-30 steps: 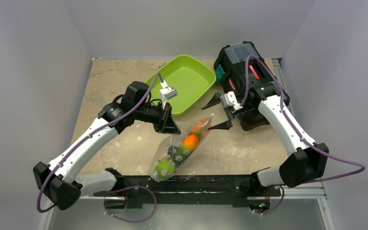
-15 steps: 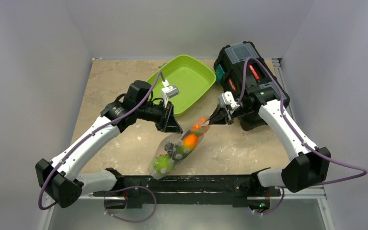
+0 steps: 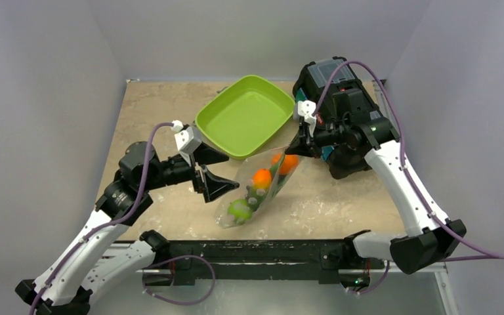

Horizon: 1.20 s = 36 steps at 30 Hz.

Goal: Open the zip-top bag and remove the fake food
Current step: Pick up the zipper food storage bag at the center of the board.

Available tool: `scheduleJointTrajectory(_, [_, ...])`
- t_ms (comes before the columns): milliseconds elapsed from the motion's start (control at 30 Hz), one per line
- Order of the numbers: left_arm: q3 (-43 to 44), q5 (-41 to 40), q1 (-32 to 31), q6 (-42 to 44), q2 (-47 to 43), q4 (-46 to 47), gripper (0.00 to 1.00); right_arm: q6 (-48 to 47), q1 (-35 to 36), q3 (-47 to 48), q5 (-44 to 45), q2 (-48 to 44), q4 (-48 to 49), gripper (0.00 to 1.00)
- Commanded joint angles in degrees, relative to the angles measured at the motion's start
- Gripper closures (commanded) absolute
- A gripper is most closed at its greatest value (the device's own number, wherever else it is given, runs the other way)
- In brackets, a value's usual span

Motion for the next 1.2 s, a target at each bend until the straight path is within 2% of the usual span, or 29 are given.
scheduleJointTrajectory(0, [0.2, -1.8, -0.5, 3.1, -0.2, 8.9, 0.00, 3.1, 1.5, 8.3, 4.1, -1.0, -3.8, 1.00])
scheduleJointTrajectory(133, [1.3, -2.3, -1.5, 5.7, -0.7, 4.7, 0.01, 3.6, 1.5, 10.5, 4.0, -3.4, -4.6, 1.00])
scheduleJointTrajectory(267, [-2.0, -4.2, -1.6, 5.4, -2.9, 6.3, 0.01, 4.2, 1.5, 10.7, 5.7, -3.5, -4.1, 1.00])
scheduleJointTrajectory(400, [-5.5, -4.0, -1.8, 3.8, -3.1, 10.9, 0.01, 4.5, 2.0, 5.9, 4.6, -1.4, -2.2, 1.00])
scheduleJointTrajectory(533, [-6.2, -4.3, -2.8, 4.5, -2.3, 11.4, 0.01, 4.4, 4.4, 1.0, 4.6, 0.4, 0.2, 1.00])
scheduleJointTrajectory(733, [-7.8, -9.8, -6.8, 8.2, -3.1, 9.8, 0.01, 4.3, 8.7, -3.3, 3.3, 0.9, 3.2, 1.00])
scheduleJointTrajectory(1000, [-8.6, -18.6, -14.4, 13.1, -3.6, 8.9, 0.01, 3.0, 12.4, -3.9, 2.1, 3.4, 3.6, 1.00])
scheduleJointTrajectory(1167, [-9.0, -20.3, -16.3, 15.2, -4.3, 9.1, 0.01, 3.0, 13.1, -4.3, 2.2, 3.7, 4.1, 1.00])
